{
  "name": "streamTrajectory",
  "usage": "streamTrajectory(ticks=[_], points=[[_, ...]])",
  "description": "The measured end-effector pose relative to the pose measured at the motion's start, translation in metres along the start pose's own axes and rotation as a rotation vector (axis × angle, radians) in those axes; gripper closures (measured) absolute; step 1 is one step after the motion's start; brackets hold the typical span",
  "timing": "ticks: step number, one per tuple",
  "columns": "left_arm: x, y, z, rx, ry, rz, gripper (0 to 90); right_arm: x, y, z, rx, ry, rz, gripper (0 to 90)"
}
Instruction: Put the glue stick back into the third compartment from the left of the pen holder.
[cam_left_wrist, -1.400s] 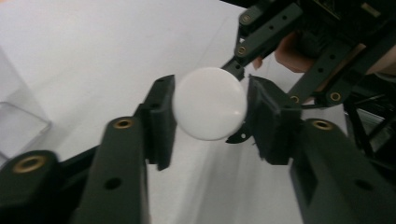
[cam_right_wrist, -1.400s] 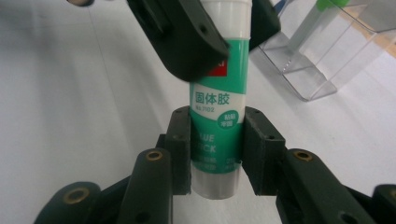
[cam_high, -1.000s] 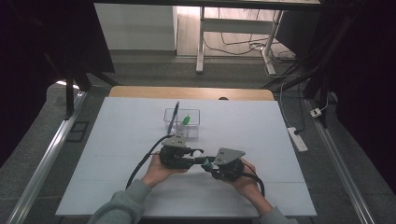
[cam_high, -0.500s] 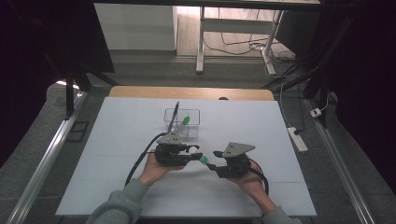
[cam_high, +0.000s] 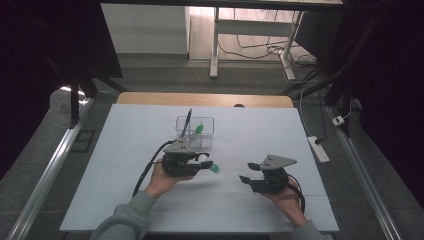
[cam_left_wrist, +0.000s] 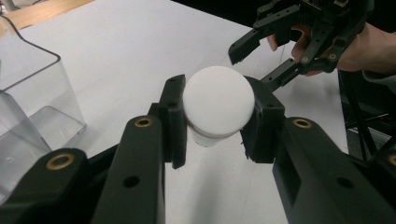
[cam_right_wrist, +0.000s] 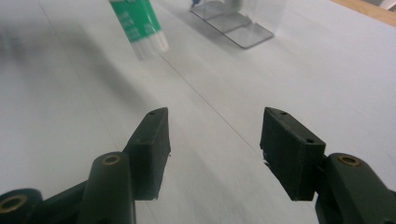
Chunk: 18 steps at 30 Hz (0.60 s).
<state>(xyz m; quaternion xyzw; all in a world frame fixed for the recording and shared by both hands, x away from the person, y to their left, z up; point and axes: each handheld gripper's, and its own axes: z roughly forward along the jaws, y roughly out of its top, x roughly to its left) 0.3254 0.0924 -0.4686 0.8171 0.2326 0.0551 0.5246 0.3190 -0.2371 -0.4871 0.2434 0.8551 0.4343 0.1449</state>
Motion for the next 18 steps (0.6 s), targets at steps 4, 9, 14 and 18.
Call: streamTrajectory(ticks=[4, 9, 14, 18], points=[[0.001, 0.000, -0.002, -0.007, 0.008, -0.005, 63.9, -0.006, -0.008, -0.007, -0.012, -0.015, 0.038, 42.2], [0.002, 0.002, -0.007, -0.012, 0.027, -0.004, 63.9, -0.011, -0.014, -0.014, -0.007, -0.032, 0.041, 41.0], [0.003, 0.008, -0.013, -0.019, 0.050, 0.000, 63.9, -0.018, -0.020, -0.019, -0.002, -0.049, 0.049, 40.2], [0.008, 0.019, -0.018, -0.022, 0.072, -0.010, 63.9, -0.023, -0.022, -0.021, -0.017, -0.052, 0.063, 40.2]])
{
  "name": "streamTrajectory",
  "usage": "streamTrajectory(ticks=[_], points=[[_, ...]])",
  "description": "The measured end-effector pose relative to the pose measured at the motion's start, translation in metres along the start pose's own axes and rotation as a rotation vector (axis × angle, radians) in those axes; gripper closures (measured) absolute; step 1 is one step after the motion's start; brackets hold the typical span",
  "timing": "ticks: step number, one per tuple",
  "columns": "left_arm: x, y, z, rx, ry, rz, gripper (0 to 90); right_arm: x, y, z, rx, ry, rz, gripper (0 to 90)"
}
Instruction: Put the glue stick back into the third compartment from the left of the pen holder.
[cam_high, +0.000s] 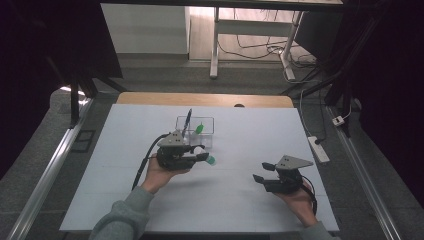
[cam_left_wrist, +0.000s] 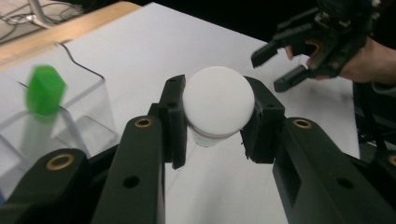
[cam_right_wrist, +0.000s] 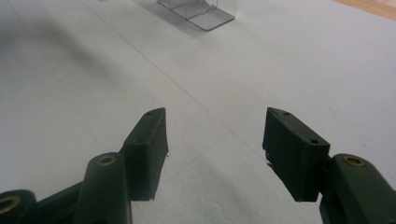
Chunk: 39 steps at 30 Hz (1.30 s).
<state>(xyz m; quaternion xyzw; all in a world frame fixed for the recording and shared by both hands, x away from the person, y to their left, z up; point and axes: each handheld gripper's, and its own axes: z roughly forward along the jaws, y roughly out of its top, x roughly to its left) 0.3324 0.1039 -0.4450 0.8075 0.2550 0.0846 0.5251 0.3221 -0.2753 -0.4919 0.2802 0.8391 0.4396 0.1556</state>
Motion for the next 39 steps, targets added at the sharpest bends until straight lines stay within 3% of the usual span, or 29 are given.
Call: streamTrajectory(ticks=[11, 20, 32, 39], points=[[0.016, 0.034, -0.005, 0.013, 0.056, 0.007, 63.8, -0.001, 0.000, 0.000, 0.004, -0.001, -0.003, 39.9], [0.034, 0.051, -0.007, 0.047, 0.114, 0.009, 63.8, 0.002, 0.001, 0.002, 0.017, 0.006, -0.013, 39.4], [0.052, 0.070, 0.007, 0.085, 0.159, -0.013, 63.8, 0.001, 0.000, 0.002, 0.027, 0.010, -0.012, 39.4], [0.067, 0.081, 0.017, 0.121, 0.212, -0.028, 63.8, 0.001, 0.000, 0.002, 0.025, 0.015, -0.007, 39.2]])
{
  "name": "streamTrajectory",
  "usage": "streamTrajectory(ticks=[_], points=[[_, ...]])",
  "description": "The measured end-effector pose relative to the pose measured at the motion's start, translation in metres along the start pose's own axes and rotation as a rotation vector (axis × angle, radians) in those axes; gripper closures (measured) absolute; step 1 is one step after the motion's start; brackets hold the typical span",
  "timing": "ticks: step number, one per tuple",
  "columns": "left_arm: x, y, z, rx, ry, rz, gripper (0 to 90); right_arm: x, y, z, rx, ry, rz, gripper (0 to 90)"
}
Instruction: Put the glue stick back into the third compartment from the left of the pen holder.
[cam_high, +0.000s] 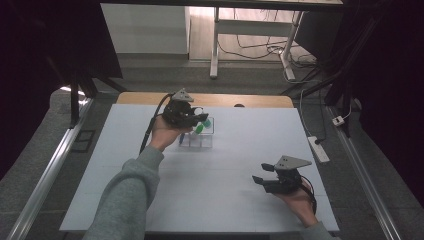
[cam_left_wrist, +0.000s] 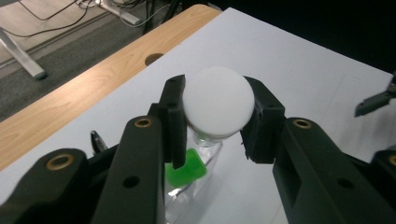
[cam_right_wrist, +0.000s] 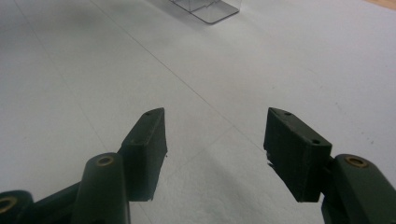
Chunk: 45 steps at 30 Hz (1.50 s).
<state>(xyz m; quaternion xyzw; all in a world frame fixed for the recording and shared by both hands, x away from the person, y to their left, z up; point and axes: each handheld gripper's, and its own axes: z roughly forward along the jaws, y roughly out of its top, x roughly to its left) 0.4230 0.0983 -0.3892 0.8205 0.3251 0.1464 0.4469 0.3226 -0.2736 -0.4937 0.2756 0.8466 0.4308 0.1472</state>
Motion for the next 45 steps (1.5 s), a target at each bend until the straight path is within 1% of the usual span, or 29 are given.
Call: streamTrajectory(ticks=[2, 6, 9, 13, 16, 21, 24, 26, 28, 30, 33, 36, 37, 40, 45], points=[[0.003, 0.002, 0.003, 0.011, 0.011, -0.005, 63.8, 0.000, 0.000, 0.000, -0.002, 0.001, -0.001, 39.2], [0.007, 0.003, 0.010, 0.038, 0.036, 0.001, 63.8, 0.000, -0.001, 0.000, 0.000, 0.001, 0.002, 39.1], [0.010, 0.003, 0.017, 0.058, 0.056, -0.003, 63.7, -0.001, -0.001, 0.000, -0.004, 0.006, 0.012, 39.1], [0.013, 0.002, 0.024, 0.076, 0.054, -0.002, 63.7, -0.001, -0.001, -0.001, -0.002, 0.005, 0.013, 39.1], [0.015, 0.001, 0.029, 0.085, 0.059, -0.018, 63.6, -0.001, -0.001, 0.000, 0.001, 0.007, 0.013, 39.1], [0.018, -0.001, 0.035, 0.075, 0.037, -0.056, 63.6, -0.001, -0.002, 0.000, 0.003, 0.008, 0.013, 39.0], [0.018, -0.002, 0.039, 0.088, 0.038, -0.060, 63.5, -0.001, -0.002, 0.000, 0.005, 0.008, 0.020, 39.0], [0.017, -0.002, 0.042, 0.092, 0.036, -0.053, 63.3, -0.002, -0.002, 0.000, 0.003, 0.014, 0.024, 39.0], [0.015, -0.002, 0.044, 0.082, 0.028, -0.058, 61.6, -0.002, -0.002, 0.000, 0.003, 0.014, 0.023, 39.0], [0.014, -0.001, 0.043, 0.061, 0.020, -0.061, 53.5, -0.002, -0.002, 0.000, 0.005, 0.013, 0.022, 39.0], [0.010, 0.001, 0.040, 0.035, 0.015, -0.047, 48.5, -0.002, -0.003, 0.000, 0.007, 0.015, 0.022, 38.9], [0.007, 0.002, 0.037, 0.026, 0.000, -0.032, 47.5, -0.002, -0.002, 0.000, 0.004, 0.015, 0.022, 38.9], [0.006, 0.002, 0.036, 0.024, 0.001, -0.027, 47.4, -0.002, -0.002, 0.000, 0.004, 0.015, 0.023, 38.9], [0.004, 0.001, 0.033, 0.011, -0.012, -0.021, 47.2, -0.002, -0.002, 0.000, 0.008, 0.013, 0.020, 38.8], [-0.001, -0.004, 0.024, 0.000, -0.027, -0.008, 47.5, -0.002, -0.002, -0.001, 0.005, 0.013, 0.021, 38.8]])
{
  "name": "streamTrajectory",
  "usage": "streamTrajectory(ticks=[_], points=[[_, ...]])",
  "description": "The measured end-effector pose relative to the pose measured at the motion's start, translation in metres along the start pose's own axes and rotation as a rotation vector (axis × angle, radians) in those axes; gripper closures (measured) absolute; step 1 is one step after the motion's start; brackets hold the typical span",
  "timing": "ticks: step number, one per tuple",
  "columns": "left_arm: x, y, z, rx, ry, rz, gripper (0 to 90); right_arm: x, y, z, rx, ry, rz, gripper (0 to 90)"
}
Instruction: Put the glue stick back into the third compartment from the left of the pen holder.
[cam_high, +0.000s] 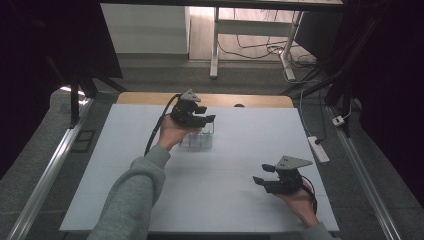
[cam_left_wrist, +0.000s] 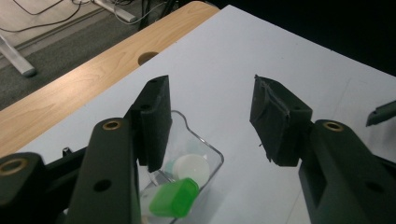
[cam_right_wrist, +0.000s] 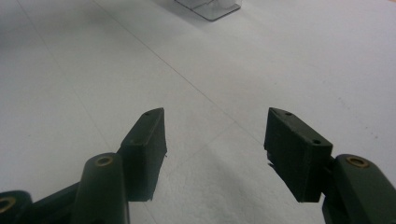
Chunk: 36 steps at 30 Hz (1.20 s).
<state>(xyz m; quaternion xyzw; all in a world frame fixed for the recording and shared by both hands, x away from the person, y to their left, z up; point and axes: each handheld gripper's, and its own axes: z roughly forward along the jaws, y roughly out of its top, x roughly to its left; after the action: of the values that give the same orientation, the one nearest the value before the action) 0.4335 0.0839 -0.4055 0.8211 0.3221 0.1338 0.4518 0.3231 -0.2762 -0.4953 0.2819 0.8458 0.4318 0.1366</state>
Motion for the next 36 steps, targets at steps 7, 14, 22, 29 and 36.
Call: streamTrajectory(ticks=[7, 14, 22, 29, 36], points=[[-0.011, -0.018, -0.020, -0.006, -0.025, 0.006, 47.3, -0.001, 0.000, -0.001, 0.000, -0.010, 0.001, 38.7], [-0.025, -0.049, -0.046, -0.011, -0.028, 0.037, 47.6, 0.000, 0.000, -0.002, 0.000, -0.014, -0.002, 38.7], [-0.033, -0.089, -0.068, -0.020, -0.019, 0.025, 46.3, -0.001, 0.000, -0.003, 0.001, -0.024, 0.002, 38.5], [-0.036, -0.122, -0.084, -0.054, -0.049, -0.027, 45.0, -0.003, -0.001, -0.006, -0.004, -0.033, -0.005, 38.4], [-0.041, -0.146, -0.095, -0.055, -0.041, -0.043, 43.9, -0.006, -0.002, -0.010, -0.007, -0.046, -0.011, 38.4]])
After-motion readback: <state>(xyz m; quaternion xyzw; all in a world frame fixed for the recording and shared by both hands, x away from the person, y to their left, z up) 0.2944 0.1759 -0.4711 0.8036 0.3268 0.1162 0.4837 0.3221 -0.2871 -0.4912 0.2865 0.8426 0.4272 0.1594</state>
